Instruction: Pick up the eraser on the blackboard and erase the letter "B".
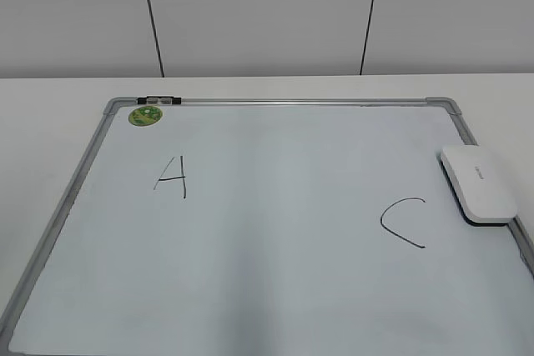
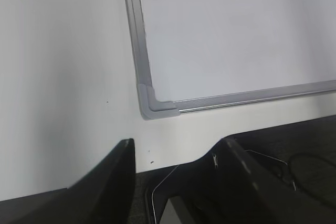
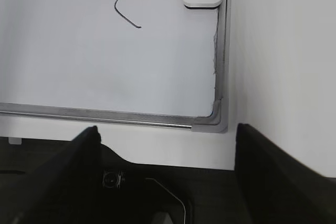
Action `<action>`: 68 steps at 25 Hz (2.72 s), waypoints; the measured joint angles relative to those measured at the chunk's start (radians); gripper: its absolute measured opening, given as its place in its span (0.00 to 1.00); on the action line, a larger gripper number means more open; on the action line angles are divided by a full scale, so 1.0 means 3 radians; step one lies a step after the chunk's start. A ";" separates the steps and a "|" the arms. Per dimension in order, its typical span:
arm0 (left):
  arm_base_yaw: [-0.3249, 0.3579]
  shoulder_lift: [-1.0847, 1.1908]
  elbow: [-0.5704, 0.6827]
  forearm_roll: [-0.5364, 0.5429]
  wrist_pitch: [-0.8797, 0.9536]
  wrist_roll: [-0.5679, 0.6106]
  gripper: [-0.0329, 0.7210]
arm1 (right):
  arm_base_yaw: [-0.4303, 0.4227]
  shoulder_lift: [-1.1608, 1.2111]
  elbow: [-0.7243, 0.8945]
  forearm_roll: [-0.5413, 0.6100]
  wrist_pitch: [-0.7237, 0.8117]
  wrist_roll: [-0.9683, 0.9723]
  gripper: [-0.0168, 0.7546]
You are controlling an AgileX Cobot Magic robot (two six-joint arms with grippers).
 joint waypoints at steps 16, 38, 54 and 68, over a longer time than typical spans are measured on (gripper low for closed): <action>-0.0110 -0.0231 0.0517 0.0303 -0.0481 -0.0002 0.53 | 0.0015 -0.0988 0.0976 -0.0321 -0.0348 0.0008 0.78; -0.0195 -0.0231 0.0580 0.0546 -0.0425 -0.0008 0.53 | 0.0015 -0.0988 0.0975 -0.0325 -0.0394 0.0015 0.78; -0.0132 -0.0711 0.0580 0.0546 -0.0399 -0.0008 0.53 | -0.0101 -0.1320 0.0975 -0.0325 -0.0394 0.0015 0.78; 0.0098 -0.1922 0.0580 0.0546 -0.0337 -0.0010 0.53 | -0.0134 -0.1885 0.0975 -0.0325 -0.0394 0.0015 0.78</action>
